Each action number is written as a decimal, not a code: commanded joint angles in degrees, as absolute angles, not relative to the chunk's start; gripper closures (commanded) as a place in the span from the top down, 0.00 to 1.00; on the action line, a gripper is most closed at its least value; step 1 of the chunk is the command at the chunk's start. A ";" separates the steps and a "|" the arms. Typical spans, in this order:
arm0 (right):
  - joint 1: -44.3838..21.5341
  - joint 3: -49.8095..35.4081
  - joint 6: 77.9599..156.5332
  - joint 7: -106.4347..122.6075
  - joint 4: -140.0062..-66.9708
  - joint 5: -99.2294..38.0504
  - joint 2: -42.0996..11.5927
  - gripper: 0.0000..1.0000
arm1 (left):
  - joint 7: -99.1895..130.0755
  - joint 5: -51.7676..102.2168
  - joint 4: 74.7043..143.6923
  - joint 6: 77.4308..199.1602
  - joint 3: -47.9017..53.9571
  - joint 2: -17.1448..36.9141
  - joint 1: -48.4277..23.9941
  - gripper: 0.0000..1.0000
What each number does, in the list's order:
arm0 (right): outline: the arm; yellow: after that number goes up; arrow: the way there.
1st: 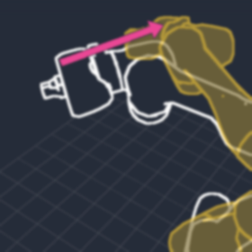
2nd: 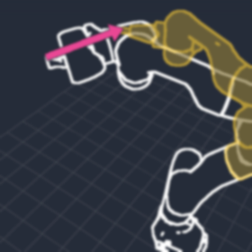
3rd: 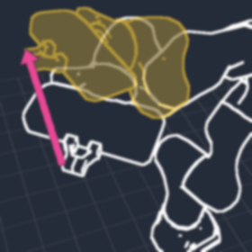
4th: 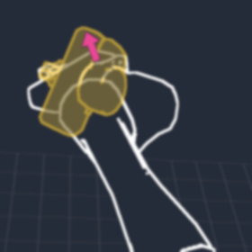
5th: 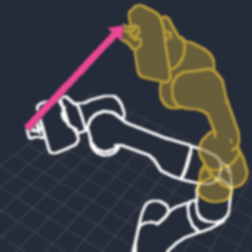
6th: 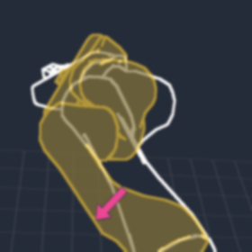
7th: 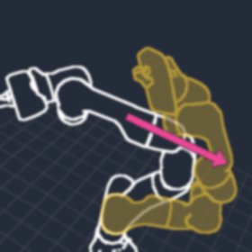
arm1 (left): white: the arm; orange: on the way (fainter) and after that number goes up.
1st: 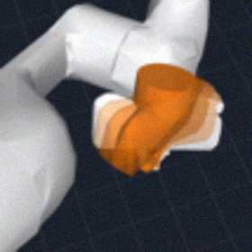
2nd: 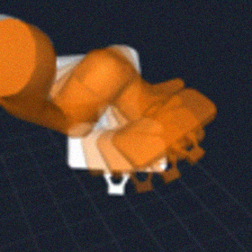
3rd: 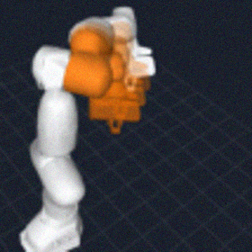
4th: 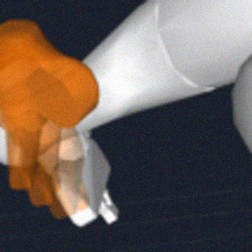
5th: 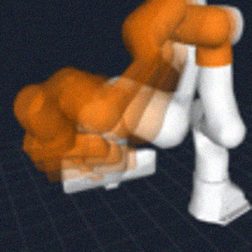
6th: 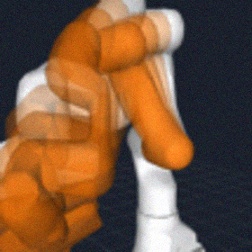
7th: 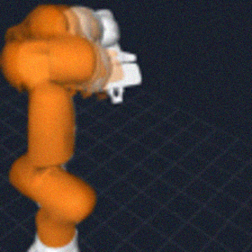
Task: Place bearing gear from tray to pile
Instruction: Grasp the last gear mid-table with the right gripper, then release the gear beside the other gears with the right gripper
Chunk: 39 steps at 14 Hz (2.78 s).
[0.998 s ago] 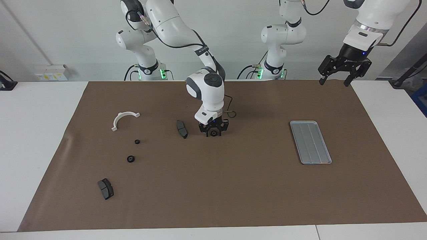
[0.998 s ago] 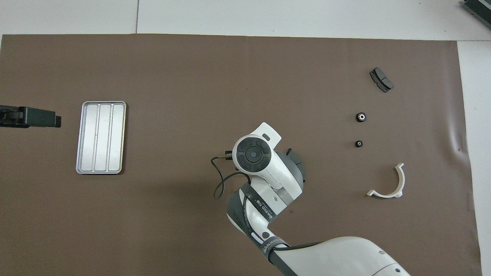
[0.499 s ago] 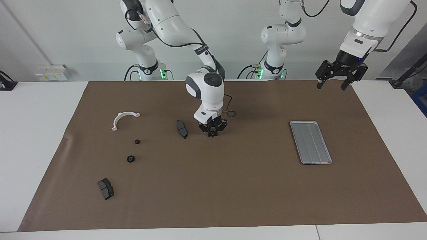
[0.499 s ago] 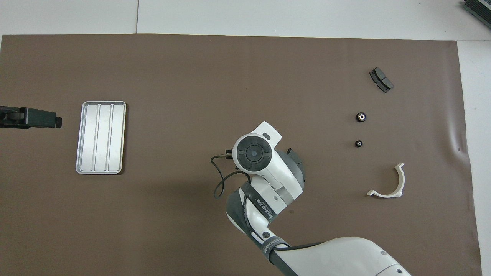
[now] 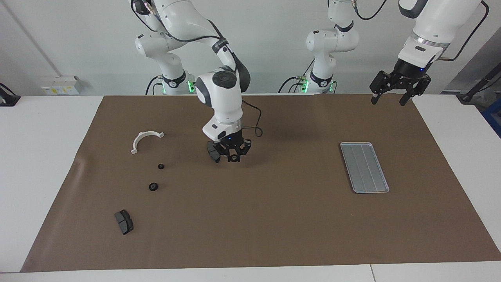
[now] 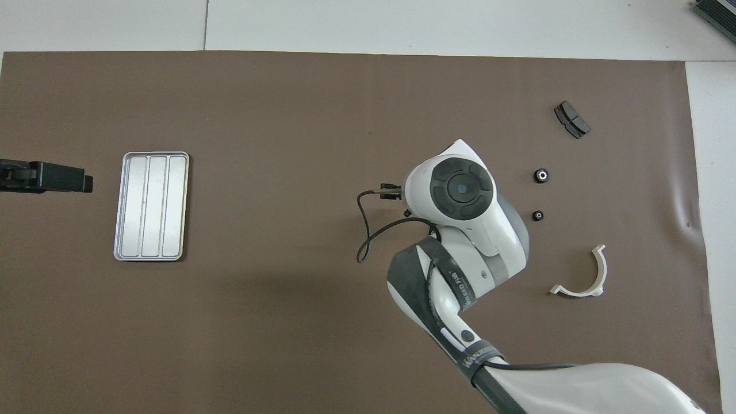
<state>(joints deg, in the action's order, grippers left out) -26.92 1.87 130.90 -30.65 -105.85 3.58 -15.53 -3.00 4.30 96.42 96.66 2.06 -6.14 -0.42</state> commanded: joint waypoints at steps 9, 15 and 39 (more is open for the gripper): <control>-9.32 1.23 138.95 -10.98 -110.74 3.25 -19.68 0.00 | -2.11 -4.31 98.61 96.42 2.64 -7.73 -3.34 1.00; -8.26 1.14 140.97 -10.81 -112.24 3.25 -21.79 0.31 | 0.18 -2.30 99.58 95.45 3.07 -8.17 -3.43 1.00; -3.87 2.29 96.43 -8.70 -95.46 -0.61 2.72 1.00 | 0.09 -0.79 104.94 96.33 2.90 -10.81 -3.16 1.00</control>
